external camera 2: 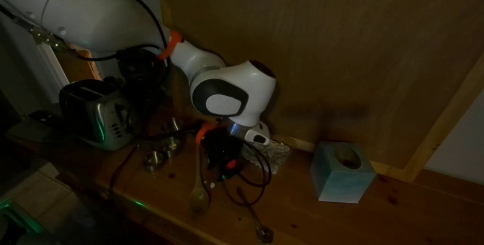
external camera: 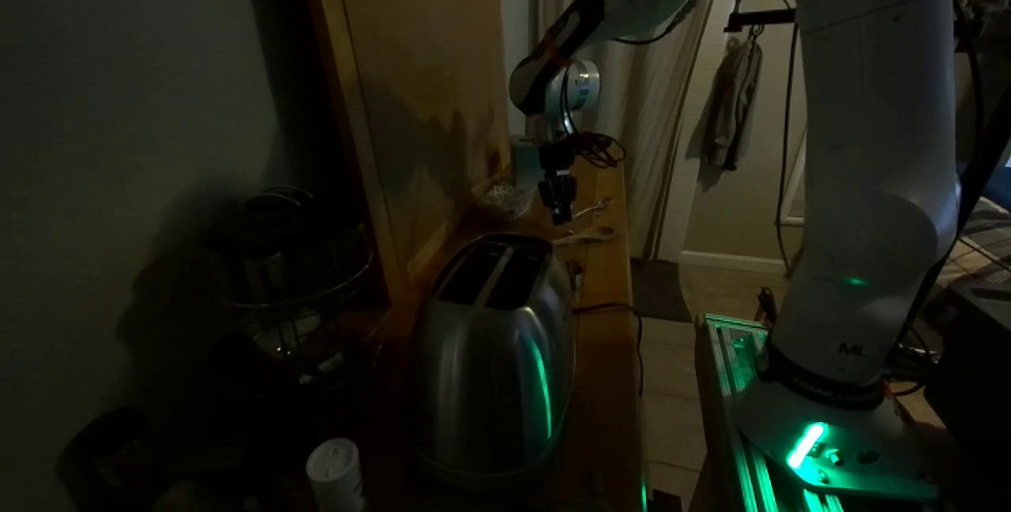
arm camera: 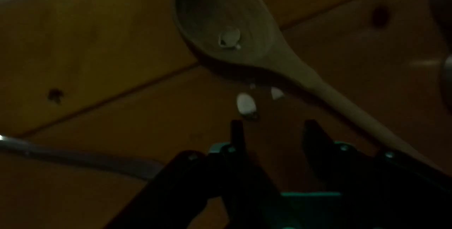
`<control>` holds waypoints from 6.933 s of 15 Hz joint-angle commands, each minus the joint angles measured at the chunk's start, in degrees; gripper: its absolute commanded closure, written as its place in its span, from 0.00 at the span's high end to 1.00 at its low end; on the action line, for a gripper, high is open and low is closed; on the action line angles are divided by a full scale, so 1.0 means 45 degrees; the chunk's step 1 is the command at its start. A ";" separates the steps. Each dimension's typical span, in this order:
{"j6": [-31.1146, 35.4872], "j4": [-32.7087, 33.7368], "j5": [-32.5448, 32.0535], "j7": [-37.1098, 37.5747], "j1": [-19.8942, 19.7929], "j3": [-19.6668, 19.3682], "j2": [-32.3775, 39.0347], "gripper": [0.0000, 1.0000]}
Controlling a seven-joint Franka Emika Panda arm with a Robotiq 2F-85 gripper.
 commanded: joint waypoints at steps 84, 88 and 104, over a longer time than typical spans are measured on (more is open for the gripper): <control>0.4696 0.3466 0.1206 -0.0274 -0.0372 0.1129 0.2537 0.03; 0.4502 0.3501 0.1197 -0.0146 -0.0307 0.1148 0.2164 0.02; 0.5547 0.3888 0.1123 0.0179 -0.0530 0.0989 0.2972 0.93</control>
